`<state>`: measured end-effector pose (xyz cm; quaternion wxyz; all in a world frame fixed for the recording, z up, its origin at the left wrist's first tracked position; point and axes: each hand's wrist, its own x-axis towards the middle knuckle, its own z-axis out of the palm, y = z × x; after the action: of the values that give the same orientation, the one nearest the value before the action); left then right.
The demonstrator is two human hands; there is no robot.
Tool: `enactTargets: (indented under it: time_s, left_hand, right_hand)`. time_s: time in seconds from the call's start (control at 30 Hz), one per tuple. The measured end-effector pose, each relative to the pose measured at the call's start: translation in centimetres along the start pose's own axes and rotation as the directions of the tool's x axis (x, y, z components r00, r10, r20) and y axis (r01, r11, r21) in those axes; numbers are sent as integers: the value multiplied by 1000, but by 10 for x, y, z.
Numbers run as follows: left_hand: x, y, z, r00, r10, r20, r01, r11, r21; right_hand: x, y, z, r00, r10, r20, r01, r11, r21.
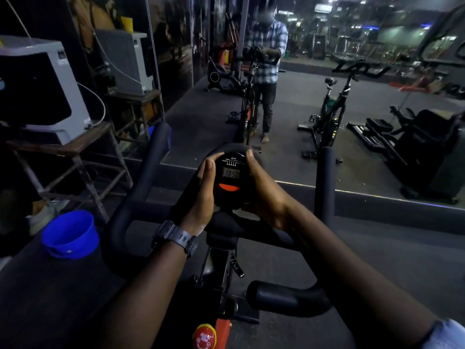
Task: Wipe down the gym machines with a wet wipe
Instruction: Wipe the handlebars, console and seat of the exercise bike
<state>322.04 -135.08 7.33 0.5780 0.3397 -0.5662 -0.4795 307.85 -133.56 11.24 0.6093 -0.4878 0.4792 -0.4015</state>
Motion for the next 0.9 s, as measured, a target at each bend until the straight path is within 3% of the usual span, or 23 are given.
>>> enactTargets:
  time_s: [0.17, 0.23, 0.33, 0.43, 0.53, 0.57, 0.6, 0.63, 0.7, 0.73, 0.8, 0.9]
  left_hand:
    - [0, 1, 1, 999, -1, 37, 1, 1000, -5]
    - [0, 2, 2, 998, 18, 58, -17, 1000, -15]
    - [-1, 1, -1, 998, 39, 44, -40, 999, 23]
    - [-1, -4, -4, 1000, 10, 26, -10, 1000, 18]
    - [3, -10, -4, 999, 3, 33, -3, 1000, 16]
    - [5, -13, -5, 999, 6, 32, -7, 1000, 17]
    - [7, -16, -5, 999, 12, 35, -13, 1000, 16]
    - [8, -18, -4, 999, 22, 35, -22, 1000, 16]
    - [9, -19, -3, 999, 39, 33, -40, 999, 11]
    - [9, -19, -3, 998, 52, 18, -52, 998, 17]
    - [13, -14, 1, 994, 113, -9, -112, 989, 96]
    - [24, -3, 10, 950, 311, 21, -297, 886, 357]
  right_hand:
    - [12, -41, -9, 993, 48, 109, -68, 979, 193]
    - [19, -50, -5, 999, -8, 40, 3, 991, 137]
    - [20, -24, -5, 961, -268, -69, 258, 958, -123]
    - [4, 7, -27, 822, -534, -196, 422, 804, -418]
    - [-10, 35, -56, 610, -731, -306, 260, 550, -793]
    - [-8, 41, -61, 581, -732, -355, 196, 549, -812]
    - [-5, 42, -63, 609, -680, -409, 165, 613, -773]
    - [1, 37, -59, 687, -579, -439, 180, 721, -669]
    - [20, 16, -47, 857, -331, -394, 194, 917, -349]
    - [33, 5, -44, 904, -218, -368, 137, 963, -233]
    - [50, -5, -46, 941, -67, -332, 54, 997, -48]
    - [37, 28, -55, 992, 59, -111, -44, 990, 132]
